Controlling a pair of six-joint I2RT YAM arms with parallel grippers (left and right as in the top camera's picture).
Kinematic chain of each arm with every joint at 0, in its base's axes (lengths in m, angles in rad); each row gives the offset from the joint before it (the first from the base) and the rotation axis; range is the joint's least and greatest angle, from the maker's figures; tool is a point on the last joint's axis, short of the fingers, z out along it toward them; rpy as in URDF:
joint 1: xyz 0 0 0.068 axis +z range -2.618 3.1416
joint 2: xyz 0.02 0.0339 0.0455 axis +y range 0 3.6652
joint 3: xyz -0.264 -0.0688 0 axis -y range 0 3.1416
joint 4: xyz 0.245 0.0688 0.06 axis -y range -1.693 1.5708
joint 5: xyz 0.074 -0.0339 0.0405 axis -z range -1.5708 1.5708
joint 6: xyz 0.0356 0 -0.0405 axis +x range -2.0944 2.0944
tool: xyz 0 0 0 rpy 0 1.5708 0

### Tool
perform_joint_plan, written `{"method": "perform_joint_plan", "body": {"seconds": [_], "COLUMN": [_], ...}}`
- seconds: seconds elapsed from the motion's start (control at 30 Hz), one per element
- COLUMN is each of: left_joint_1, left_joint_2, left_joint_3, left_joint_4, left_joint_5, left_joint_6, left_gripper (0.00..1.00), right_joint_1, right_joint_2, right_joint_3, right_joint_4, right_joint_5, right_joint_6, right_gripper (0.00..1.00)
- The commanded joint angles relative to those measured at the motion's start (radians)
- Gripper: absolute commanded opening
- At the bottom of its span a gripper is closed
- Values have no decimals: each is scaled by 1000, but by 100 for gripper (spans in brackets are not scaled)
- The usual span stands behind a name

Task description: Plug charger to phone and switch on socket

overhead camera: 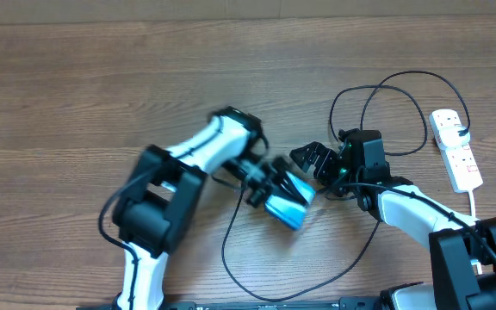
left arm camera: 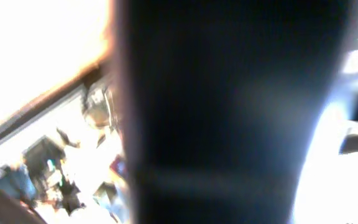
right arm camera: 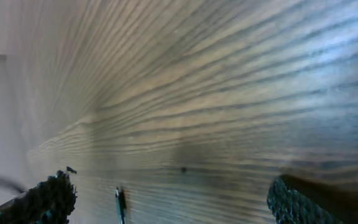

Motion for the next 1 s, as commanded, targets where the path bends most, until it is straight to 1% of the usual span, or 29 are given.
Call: {"method": "perform_joint_plan", "body": {"seconds": [0.0, 0.13, 0.2, 0.3, 0.33, 0.43, 0.5, 0.6, 0.67, 0.77, 0.83, 0.87, 0.97], "left_joint_1": [144, 271, 332, 407, 431, 477, 484, 468, 445, 423, 420, 420, 433], "left_joint_2": [-24, -24, -24, -24, -24, -24, -24, -24, -24, -24, -24, -24, -24], "left_joint_3": [15, 15, 15, 15, 15, 15, 15, 15, 15, 15, 15, 15, 15], "left_joint_4": [10, 64, 93, 138, 161, 264, 340, 411, 424, 417, 398, 388, 363], "left_joint_5": [-125, -229, -265, -267, -267, -268, -270, -293, -361, -518, -610, -636, -720], "left_joint_6": [42, 44, 69, 106, 106, 105, 96, 89, 68, 33, 17, 18, 19], "left_gripper": [4, 4, 4, 5, 4, 4, 4, 4, 4, 4, 4, 4, 4], "right_joint_1": [7, 7, 7, 7, 7, 24, 50, 101, 137, 185, 213, 224, 265], "right_joint_2": [5, 5, 5, 5, 5, 5, 5, 5, 5, 5, 5, 5, 5], "right_joint_3": [1, 1, 1, 1, 1, 1, 2, 2, 2, 2, 2, 2, 3], "right_joint_4": [1, 1, 1, 0, 0, 0, 3, 3, 3, 3, 0, -2, 3], "right_joint_5": [13, 11, 11, 0, -8, -12, -19, -26, -26, -25, -26, -25, -19], "right_joint_6": [-2, -2, -2, -2, -2, -2, -1, 18, 26, 41, 66, 79, 116], "right_gripper": [100, 100, 100, 100, 96, 81, 64, 48, 35, 22, 9, 5, 4]}}
